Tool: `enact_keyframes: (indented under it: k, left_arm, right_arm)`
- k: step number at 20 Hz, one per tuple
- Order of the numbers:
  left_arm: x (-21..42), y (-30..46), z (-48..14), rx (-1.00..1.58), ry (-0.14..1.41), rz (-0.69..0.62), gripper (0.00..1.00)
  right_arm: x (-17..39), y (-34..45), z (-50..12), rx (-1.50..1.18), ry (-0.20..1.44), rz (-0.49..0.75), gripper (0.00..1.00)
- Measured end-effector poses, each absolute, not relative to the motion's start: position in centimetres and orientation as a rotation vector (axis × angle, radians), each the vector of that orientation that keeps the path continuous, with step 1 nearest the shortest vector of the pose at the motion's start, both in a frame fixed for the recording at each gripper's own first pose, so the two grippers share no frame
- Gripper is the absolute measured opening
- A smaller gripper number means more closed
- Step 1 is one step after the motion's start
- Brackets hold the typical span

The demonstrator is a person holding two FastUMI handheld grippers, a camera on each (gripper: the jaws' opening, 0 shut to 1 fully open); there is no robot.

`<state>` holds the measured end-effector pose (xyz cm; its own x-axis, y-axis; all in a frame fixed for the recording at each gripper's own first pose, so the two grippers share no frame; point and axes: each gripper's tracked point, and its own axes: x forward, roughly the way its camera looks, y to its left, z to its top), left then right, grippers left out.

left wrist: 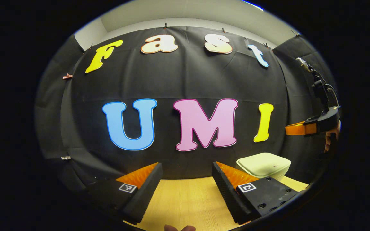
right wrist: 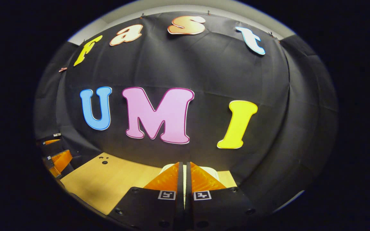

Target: Press the lid of the desktop garbage bin to open it, pick up the crumpled paper on the desktop and throw it into the bin, then pick up the pop can on the desktop and drop it into the bin, and finally close the garbage bin lid.

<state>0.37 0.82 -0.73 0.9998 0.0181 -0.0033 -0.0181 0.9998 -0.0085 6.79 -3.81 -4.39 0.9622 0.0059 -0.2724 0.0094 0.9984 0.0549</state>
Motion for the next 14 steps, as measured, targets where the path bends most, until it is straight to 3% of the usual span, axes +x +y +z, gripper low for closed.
enact_keyframes:
  k: [6,11,12,14]
  left_arm:
    - [0.2,0.9,-1.0,-0.008,0.005,0.021,0.98]
    - [0.1,0.7,-1.2,-0.004,0.01,0.019,0.98]
    - [0.0,0.7,-1.4,-0.003,0.011,0.02,0.94]
    - [-0.1,0.5,-1.7,-0.008,0.019,0.016,0.98]
  right_arm:
    - [8.8,-4.3,-10.5,0.125,0.498,0.026,0.06]
    - [9.6,-4.1,-13.6,0.12,0.59,0.043,0.06]
    - [9.6,-3.8,-14.1,0.129,0.607,0.05,0.06]
    - [9.6,-3.7,-15.0,0.13,0.631,0.057,0.06]
